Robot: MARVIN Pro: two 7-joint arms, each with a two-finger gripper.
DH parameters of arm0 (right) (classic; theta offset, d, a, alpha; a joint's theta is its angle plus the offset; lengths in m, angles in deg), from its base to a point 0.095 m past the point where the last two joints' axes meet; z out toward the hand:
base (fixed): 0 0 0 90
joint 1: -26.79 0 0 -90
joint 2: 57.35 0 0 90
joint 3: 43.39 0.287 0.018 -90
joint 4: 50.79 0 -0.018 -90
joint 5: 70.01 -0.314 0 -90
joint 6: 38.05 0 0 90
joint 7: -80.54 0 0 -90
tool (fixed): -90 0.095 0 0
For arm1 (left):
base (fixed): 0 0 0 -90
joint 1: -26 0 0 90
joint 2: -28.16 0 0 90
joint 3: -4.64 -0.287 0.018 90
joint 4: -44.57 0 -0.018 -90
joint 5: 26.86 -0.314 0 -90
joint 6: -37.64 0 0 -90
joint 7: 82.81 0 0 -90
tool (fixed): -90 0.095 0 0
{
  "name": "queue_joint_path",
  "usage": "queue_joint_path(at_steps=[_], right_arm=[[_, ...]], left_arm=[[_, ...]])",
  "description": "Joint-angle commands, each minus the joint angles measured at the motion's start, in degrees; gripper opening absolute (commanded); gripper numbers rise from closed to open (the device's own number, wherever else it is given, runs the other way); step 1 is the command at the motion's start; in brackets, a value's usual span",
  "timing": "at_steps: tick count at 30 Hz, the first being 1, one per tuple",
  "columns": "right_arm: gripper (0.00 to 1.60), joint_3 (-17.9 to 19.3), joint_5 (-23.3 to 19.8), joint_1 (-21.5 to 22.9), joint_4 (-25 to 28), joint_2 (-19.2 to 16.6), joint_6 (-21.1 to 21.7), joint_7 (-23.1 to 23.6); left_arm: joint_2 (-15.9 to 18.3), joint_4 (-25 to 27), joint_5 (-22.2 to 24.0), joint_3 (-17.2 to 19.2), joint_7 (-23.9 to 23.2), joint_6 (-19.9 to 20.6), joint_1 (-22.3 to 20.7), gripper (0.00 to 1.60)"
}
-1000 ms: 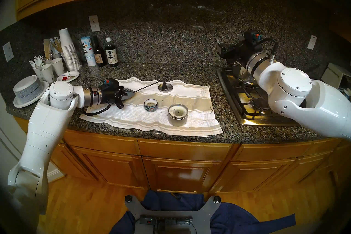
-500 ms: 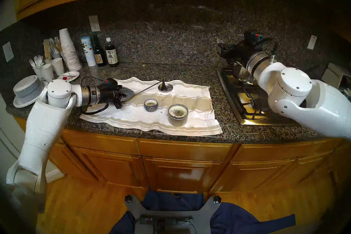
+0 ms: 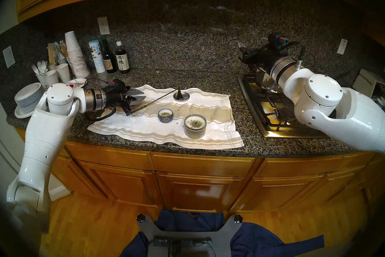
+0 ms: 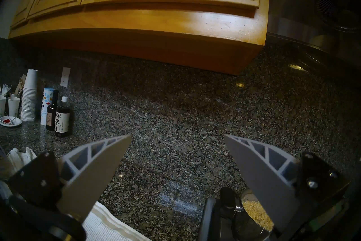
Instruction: Put out candle flame
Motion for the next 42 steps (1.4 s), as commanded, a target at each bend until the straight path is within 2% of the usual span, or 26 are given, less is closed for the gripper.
queue_joint_path(at_steps=[1,2,6,12,22,29,42], right_arm=[[1.6,1.6,0.5,1.7,0.0,-0.1,-0.6,0.0],[1.6,1.7,0.5,1.7,-0.1,-0.1,-0.6,0.0],[1.6,1.7,0.5,1.8,-0.3,0.3,-0.6,0.1],[1.6,1.7,0.5,1.9,-0.6,0.7,-0.5,0.3],[1.6,1.8,0.5,2.1,-1.1,1.3,-0.5,0.6],[1.6,1.8,0.5,2.0,-1.3,1.6,-0.6,0.6],[1.6,1.7,0.5,1.8,-1.3,1.6,-0.8,0.4]], left_arm=[[-0.7,6.2,3.8,6.6,3.1,0.4,0.4,1.18],[-0.8,6.9,4.2,7.4,3.1,0.4,1.0,1.41],[-2.7,9.8,5.5,10.6,5.6,0.7,3.8,1.35],[-6.3,14.8,5.4,14.2,10.9,1.2,8.1,1.59],[-11.5,22.5,4.0,16.2,19.9,3.6,11.9,1.6],[-13.0,27.3,2.6,17.8,24.8,6.4,15.0,1.6],[-13.8,28.7,0.7,17.9,27.2,7.0,15.8,1.6]])
